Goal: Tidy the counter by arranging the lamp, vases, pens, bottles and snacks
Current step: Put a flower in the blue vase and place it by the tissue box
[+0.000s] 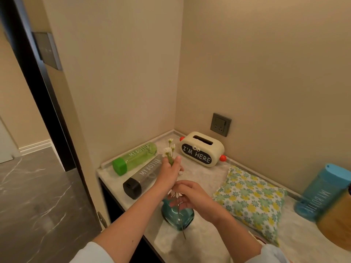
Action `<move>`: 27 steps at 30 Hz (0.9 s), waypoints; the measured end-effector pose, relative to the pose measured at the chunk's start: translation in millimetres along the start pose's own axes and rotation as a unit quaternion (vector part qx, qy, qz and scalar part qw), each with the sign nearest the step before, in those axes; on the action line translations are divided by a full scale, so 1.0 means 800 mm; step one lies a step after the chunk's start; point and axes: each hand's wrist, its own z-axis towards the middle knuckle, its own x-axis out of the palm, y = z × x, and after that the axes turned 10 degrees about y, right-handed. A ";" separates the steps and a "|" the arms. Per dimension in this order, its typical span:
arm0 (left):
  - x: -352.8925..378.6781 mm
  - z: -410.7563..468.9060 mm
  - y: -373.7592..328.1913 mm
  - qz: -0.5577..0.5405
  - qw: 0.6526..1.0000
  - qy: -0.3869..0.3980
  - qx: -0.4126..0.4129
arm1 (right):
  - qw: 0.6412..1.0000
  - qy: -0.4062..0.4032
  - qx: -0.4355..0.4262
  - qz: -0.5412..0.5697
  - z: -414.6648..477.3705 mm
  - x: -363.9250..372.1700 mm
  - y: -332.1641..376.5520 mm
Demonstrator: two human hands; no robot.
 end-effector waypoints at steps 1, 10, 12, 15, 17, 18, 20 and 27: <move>-0.001 0.003 0.000 -0.008 1.000 0.002 -0.004 | 1.000 0.010 -0.003 0.024 0.003 -0.003 0.001; -0.007 0.008 0.008 0.043 0.998 0.003 -0.034 | 0.991 -0.088 0.011 -0.101 0.032 -0.019 -0.003; -0.012 0.006 0.019 0.069 0.996 0.002 -0.053 | 0.983 -0.120 0.033 -0.135 0.037 -0.023 -0.009; -0.018 0.003 0.039 0.102 0.992 -0.003 -0.078 | 0.981 -0.120 0.068 -0.136 0.041 -0.026 -0.020; -0.021 -0.002 0.051 0.130 0.987 -0.005 -0.097 | 0.981 -0.117 0.081 -0.130 0.042 -0.025 -0.027; -0.024 -0.003 0.060 0.144 0.984 0.000 -0.109 | 0.982 -0.116 0.086 -0.124 0.043 -0.023 -0.031; -0.029 -0.006 0.078 0.188 0.973 0.018 -0.134 | 0.983 -0.117 0.090 -0.111 0.044 -0.021 -0.039; -0.026 -0.026 0.110 0.293 0.920 0.062 -0.252 | 0.981 -0.155 0.072 -0.090 0.045 -0.020 -0.059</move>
